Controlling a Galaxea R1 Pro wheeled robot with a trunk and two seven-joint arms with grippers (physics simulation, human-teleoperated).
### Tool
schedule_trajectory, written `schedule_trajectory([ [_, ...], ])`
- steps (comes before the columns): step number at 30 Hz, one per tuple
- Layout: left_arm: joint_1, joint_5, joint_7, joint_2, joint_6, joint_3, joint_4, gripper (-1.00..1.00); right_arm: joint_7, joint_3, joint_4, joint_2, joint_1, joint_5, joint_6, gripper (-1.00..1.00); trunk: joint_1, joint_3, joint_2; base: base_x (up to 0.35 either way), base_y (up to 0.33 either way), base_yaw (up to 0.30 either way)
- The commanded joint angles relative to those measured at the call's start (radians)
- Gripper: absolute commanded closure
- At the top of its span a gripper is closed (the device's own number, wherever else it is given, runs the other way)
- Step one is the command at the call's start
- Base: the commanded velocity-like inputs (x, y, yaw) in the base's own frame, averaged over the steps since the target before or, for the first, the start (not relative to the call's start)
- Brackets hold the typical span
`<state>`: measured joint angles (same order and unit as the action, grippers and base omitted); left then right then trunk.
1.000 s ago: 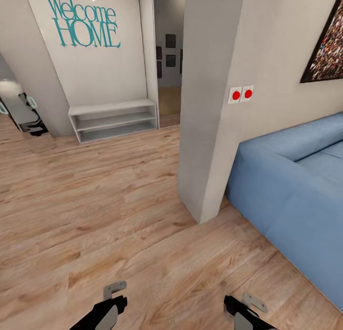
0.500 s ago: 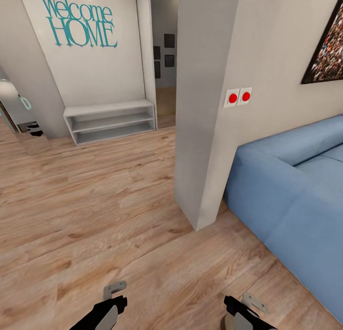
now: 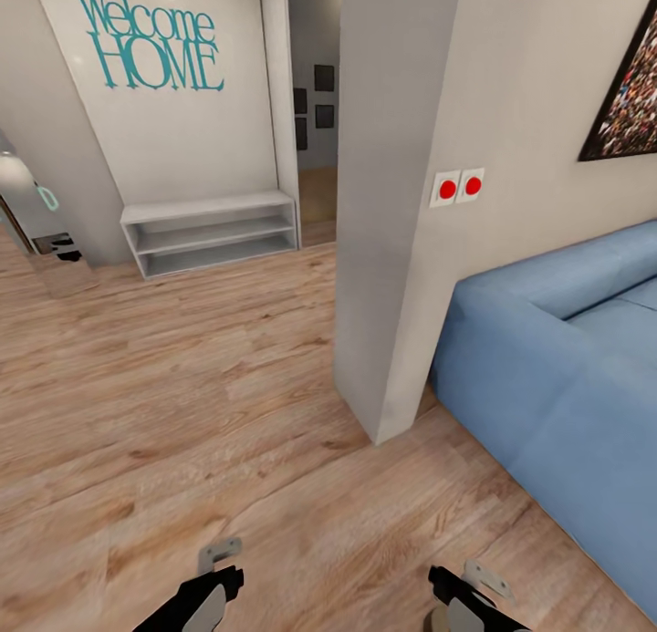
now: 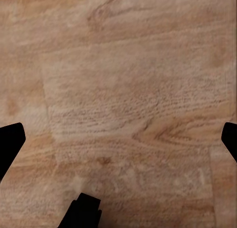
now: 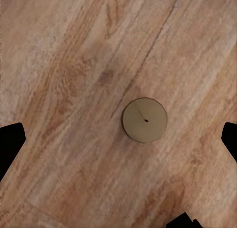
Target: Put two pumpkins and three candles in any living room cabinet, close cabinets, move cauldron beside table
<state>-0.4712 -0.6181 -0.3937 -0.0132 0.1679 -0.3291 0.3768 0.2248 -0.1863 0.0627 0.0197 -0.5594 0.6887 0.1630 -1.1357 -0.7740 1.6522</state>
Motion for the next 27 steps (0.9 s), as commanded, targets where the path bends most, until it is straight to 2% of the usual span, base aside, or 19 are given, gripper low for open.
schedule_trajectory([
  [1,0.0,-0.006,-0.008,0.001,0.004,-0.008,0.002,-1.0,0.004,-0.009,0.0,0.0,0.0,0.009,0.003,-1.0,0.0,-0.001,0.0,0.144,0.0,-0.024],
  [11,0.0,-0.006,-0.008,0.001,0.004,-0.008,0.002,-1.0,0.004,-0.009,0.0,0.0,0.0,0.009,0.003,-1.0,0.0,-0.001,0.0,0.153,0.0,-0.242],
  [22,0.0,-0.006,-0.008,0.001,0.004,-0.008,0.002,-1.0,0.004,-0.009,0.0,0.0,0.0,0.009,0.003,-1.0,0.0,-0.001,0.0,0.032,0.006,-0.29],
  [27,0.0,-0.005,-0.008,0.001,0.004,-0.008,0.002,-1.0,0.004,-0.009,0.0,0.0,0.0,0.009,0.003,-1.0,0.0,-0.001,0.0,0.223,0.063,-0.279],
])
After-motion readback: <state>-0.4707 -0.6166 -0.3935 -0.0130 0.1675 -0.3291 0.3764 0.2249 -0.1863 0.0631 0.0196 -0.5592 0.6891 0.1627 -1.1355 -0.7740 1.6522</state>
